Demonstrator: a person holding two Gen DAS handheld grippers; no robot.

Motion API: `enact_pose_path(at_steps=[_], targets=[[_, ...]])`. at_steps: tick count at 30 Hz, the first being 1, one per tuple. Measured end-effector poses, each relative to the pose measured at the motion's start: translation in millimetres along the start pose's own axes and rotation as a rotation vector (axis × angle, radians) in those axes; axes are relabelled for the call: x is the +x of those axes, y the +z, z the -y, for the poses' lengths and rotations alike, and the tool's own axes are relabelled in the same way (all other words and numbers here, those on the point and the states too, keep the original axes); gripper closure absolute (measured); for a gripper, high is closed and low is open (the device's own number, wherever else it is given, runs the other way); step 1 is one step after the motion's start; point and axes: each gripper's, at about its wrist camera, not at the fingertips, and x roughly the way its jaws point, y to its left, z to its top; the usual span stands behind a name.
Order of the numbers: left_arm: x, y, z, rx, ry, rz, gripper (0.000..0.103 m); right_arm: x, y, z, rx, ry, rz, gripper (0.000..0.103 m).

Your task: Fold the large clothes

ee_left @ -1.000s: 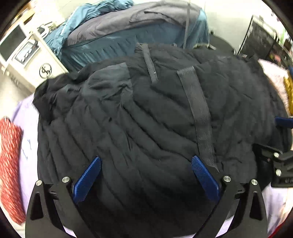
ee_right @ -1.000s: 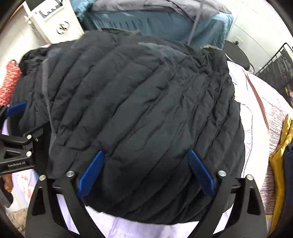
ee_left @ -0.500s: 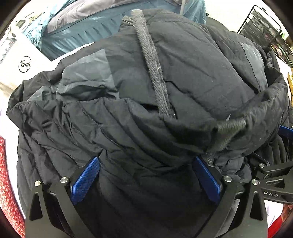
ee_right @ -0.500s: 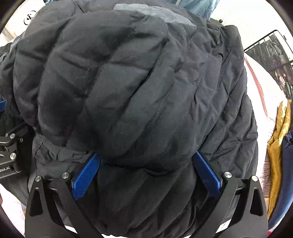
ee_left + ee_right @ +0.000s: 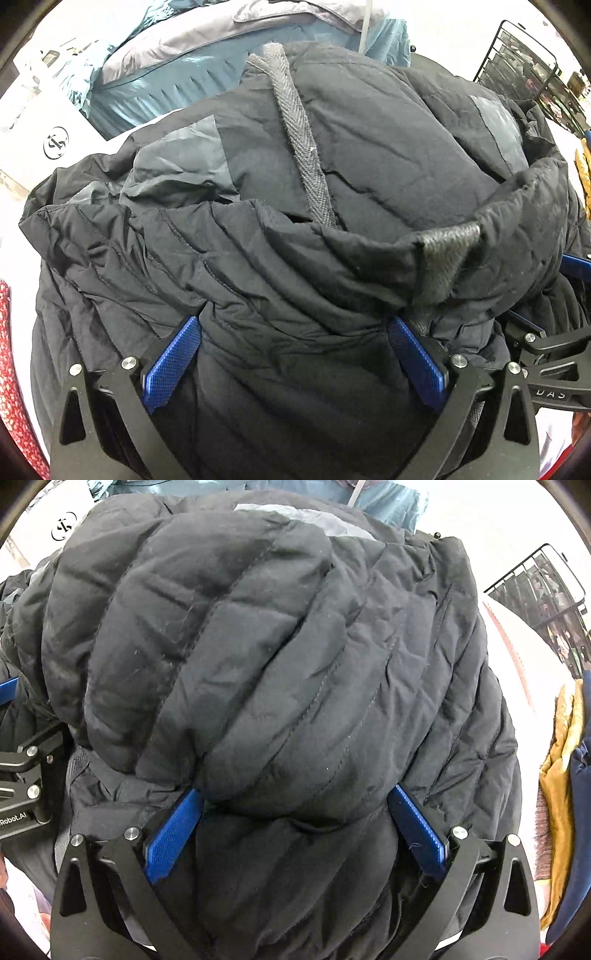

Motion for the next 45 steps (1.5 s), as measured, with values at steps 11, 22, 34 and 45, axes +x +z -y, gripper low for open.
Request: enact_pose_path(at_steps=[11, 22, 34, 45], targets=[[-13, -1, 14, -0.023, 0.083, 0.0, 0.005, -1, 20, 24, -0.042, 0.061, 0.022, 0.004], [-77, -48, -7, -0.154, 0.061, 0.028, 0.006, -18, -2, 51, -0.14, 0.206, 0.08, 0.004], [-106, -109, -120, -0.359, 0.067, 0.025, 0.006, -64, -40, 168, 0.002, 0.429, 0.199, 0.005], [-30, -90, -181, -0.449, -0.247, -0.082, 0.005, 3, -35, 232, 0.283, 0.666, -0.019, 0.005]])
